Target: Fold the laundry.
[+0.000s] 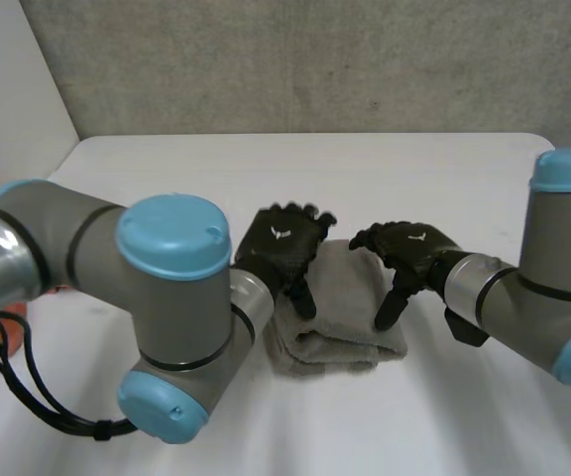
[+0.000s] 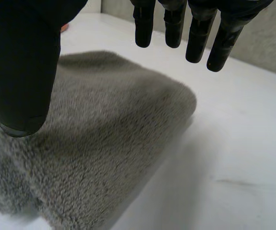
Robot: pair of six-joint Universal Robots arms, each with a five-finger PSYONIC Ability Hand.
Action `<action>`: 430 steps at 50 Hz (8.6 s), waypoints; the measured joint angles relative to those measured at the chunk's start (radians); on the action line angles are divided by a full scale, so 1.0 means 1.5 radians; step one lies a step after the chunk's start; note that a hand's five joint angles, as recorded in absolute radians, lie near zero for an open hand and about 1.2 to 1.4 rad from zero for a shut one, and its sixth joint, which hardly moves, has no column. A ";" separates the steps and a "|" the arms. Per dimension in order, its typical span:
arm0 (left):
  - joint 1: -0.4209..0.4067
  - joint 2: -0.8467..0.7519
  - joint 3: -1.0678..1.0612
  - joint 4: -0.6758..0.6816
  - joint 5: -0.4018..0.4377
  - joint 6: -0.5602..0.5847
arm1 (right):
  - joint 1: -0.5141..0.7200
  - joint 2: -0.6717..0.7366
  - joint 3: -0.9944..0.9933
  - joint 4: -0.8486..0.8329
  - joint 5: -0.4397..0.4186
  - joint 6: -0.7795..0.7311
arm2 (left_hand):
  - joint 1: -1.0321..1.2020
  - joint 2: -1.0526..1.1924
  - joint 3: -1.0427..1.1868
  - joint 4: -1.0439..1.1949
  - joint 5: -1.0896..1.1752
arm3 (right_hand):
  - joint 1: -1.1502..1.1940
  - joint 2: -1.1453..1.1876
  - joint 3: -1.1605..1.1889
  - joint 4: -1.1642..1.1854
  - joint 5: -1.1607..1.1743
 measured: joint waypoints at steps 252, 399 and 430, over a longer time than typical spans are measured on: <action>0.099 0.125 0.024 -0.090 0.161 0.020 | -0.424 0.496 -0.684 0.037 0.150 -0.086 | 0.000 0.000 0.000 0.000 0.000 | 0.024 0.030 0.045 0.033 0.047; 0.298 0.228 -0.295 0.010 0.084 0.203 | 0.162 -0.126 0.173 0.006 0.026 0.024 | 0.003 0.007 0.008 0.006 -0.001 | 0.001 0.000 0.000 0.002 -0.001; 0.332 0.162 -0.300 0.020 0.145 0.208 | 0.204 -0.142 0.115 -0.064 0.150 -0.059 | 0.004 0.008 0.009 0.008 -0.001 | 0.527 0.637 0.646 0.638 0.621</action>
